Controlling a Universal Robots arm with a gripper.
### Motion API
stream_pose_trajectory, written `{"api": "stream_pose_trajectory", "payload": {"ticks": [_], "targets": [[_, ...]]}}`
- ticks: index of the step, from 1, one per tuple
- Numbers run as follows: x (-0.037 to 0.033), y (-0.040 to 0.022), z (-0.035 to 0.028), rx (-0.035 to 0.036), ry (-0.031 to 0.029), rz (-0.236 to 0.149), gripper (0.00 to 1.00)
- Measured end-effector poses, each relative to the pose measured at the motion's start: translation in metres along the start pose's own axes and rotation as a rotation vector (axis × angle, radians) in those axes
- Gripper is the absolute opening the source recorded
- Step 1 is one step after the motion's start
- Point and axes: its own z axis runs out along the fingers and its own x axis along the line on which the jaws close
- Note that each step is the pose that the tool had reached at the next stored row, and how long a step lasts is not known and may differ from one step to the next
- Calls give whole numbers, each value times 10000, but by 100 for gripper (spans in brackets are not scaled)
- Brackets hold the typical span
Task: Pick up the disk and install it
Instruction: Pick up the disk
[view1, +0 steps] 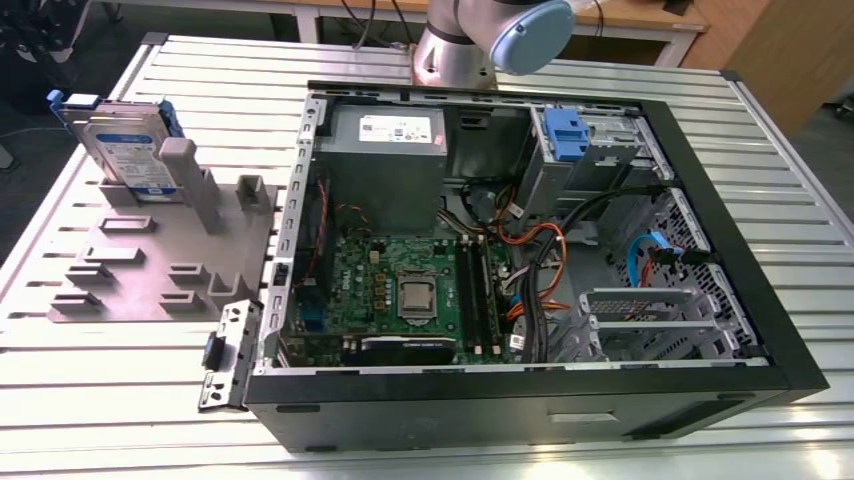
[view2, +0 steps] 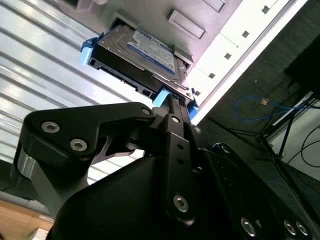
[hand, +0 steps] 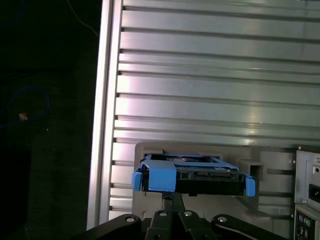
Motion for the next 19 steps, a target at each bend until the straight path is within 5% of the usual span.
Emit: {"api": "stream_pose_trajectory", "payload": {"ticks": [19], "targets": [[0, 0, 0, -12, 80, -1876, 11]]}}
